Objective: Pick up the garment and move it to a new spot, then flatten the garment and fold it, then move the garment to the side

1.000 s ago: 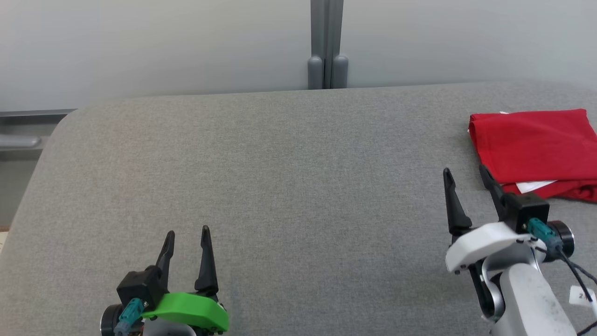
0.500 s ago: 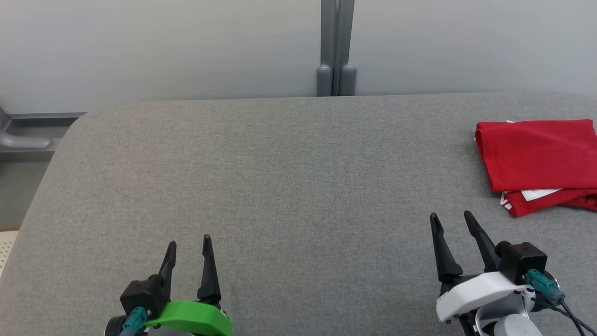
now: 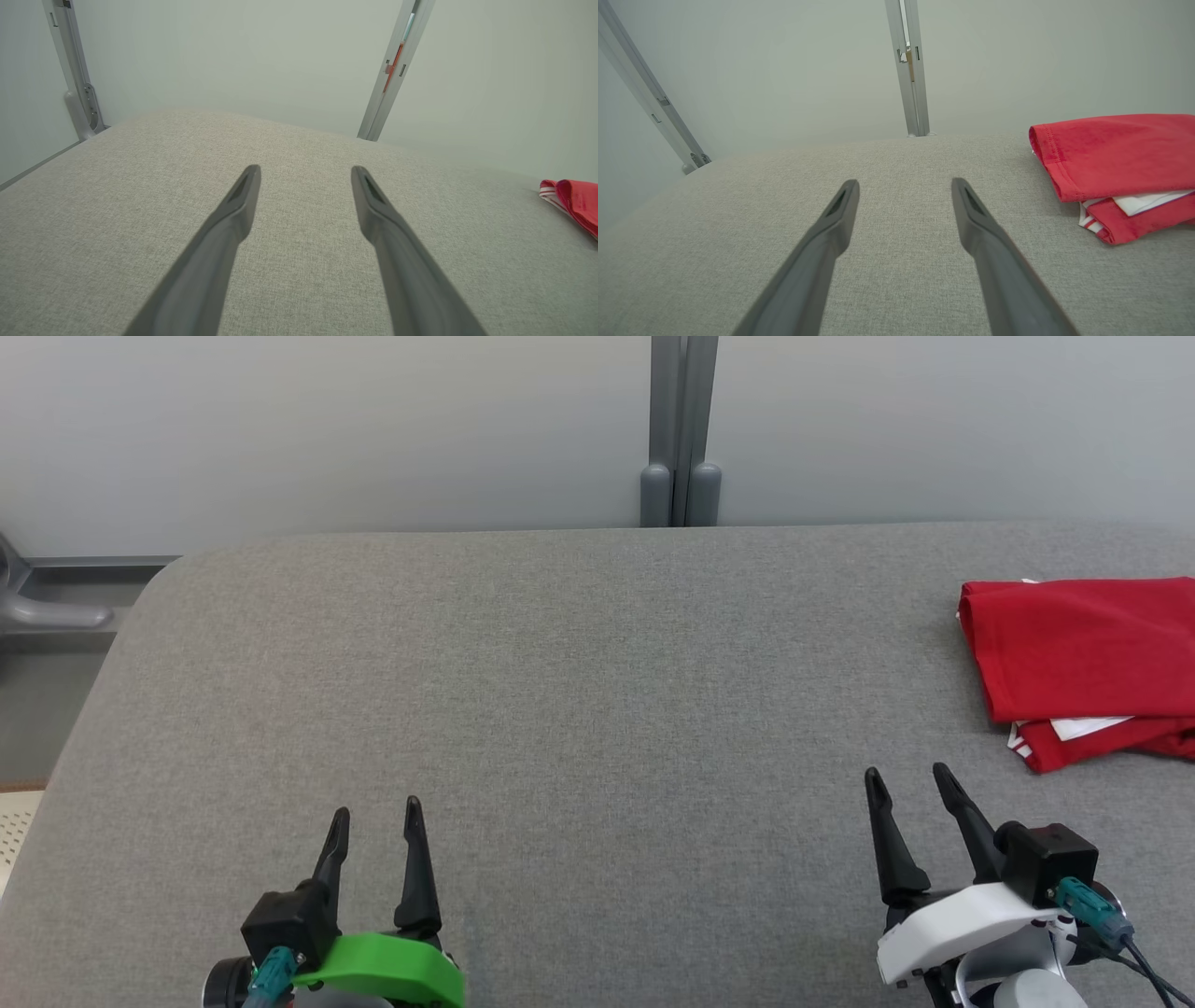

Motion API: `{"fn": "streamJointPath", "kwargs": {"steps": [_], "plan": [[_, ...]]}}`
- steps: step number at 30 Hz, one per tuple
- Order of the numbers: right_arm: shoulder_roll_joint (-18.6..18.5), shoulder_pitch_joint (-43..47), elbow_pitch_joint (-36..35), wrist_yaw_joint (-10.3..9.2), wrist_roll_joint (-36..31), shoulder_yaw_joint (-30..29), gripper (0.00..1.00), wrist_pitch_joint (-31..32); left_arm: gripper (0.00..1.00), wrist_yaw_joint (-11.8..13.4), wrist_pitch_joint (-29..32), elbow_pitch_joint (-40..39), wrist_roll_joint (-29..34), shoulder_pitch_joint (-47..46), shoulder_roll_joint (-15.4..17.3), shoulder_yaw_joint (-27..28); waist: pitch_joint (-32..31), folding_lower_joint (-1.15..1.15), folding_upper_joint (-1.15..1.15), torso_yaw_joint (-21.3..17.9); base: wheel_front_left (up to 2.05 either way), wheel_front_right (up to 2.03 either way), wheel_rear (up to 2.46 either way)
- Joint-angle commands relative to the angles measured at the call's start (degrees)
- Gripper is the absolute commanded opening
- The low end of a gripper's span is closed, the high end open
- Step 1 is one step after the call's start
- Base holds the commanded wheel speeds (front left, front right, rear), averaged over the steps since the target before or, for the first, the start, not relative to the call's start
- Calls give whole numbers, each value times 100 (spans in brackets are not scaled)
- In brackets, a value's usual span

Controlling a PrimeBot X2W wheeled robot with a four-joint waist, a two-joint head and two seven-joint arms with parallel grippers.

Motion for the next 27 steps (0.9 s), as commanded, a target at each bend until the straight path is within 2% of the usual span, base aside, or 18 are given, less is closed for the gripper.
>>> {"fn": "streamJointPath", "kwargs": {"steps": [1, 16, 17, 20, 27], "plan": [[-10, 82, -1, -11, 7, -2, 100, 2, 100, -4, -1, 2, 68, 66, 11, 2, -1, 0, 0, 2, 0, 0, 0], [-10, 91, 24, -11, 40, -26, 100, -3, 100, 47, -1, 127, 60, 91, 11, -38, 8, 0, 0, 5, 0, 0, 0], [2, 43, 40, 0, 15, -18, 0, 6, 0, 29, 3, 137, 30, 34, 0, -31, 8, 0, 0, 4, 0, 0, 0], [15, 95, 143, 0, 93, -13, 0, 17, 0, 17, 15, 240, -47, 54, 0, -26, 9, 0, 0, 2, 0, 0, 0], [-15, 25, 158, -1, 913, -76, 0, 158, 0, -112, 198, 207, -780, 2, 30, 139, 15, 0, 0, -16, 0, 0, 0]]}}
